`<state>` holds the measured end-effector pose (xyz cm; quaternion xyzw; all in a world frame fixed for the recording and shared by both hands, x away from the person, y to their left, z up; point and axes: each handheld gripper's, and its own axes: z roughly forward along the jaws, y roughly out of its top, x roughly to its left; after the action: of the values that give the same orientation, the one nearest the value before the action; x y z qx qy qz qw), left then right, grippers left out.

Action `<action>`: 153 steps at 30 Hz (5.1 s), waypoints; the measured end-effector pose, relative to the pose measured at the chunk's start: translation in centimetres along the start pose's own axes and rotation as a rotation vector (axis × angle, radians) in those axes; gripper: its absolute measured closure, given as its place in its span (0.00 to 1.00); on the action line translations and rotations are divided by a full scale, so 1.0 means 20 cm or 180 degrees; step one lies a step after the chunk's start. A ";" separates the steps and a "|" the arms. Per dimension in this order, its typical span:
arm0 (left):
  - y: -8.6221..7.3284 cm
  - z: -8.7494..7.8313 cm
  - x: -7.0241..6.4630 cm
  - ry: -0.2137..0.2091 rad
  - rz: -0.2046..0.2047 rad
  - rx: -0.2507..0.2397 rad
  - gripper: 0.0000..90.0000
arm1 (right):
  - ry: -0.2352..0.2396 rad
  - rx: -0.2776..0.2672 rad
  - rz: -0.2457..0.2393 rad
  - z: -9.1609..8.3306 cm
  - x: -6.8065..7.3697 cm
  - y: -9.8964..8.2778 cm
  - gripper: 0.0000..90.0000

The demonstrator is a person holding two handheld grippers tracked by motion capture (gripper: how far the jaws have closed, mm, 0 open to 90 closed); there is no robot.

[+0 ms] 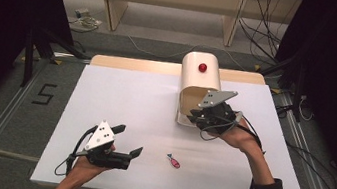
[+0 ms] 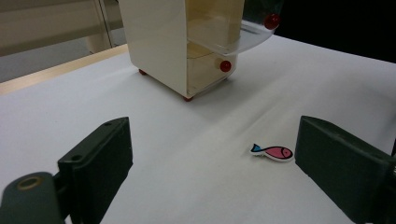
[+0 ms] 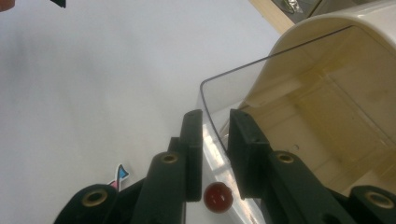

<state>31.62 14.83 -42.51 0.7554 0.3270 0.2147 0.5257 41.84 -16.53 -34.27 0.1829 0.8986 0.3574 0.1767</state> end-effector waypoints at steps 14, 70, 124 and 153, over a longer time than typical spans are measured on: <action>0.00 0.00 0.00 -0.0001 0.0005 0.0004 0.12 | -0.0065 -0.0128 -0.0019 -0.03 0.03 0.02 0.60; 0.00 -0.01 0.02 0.0127 -0.0043 -0.0051 0.12 | 0.0114 -0.0182 -0.0236 0.02 0.26 0.04 0.42; 0.01 -0.01 0.02 0.0132 -0.0060 -0.0059 0.12 | 0.0308 0.0429 -0.0135 0.33 0.37 -0.11 0.36; 0.00 -0.02 0.01 0.0149 -0.0082 -0.0048 0.12 | 0.0472 0.0823 0.0129 0.48 0.34 -0.21 0.32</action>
<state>31.60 15.25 -42.33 0.7420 0.3473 0.2281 0.5262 39.39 -10.67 -45.11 0.1953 0.9439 0.2548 0.0777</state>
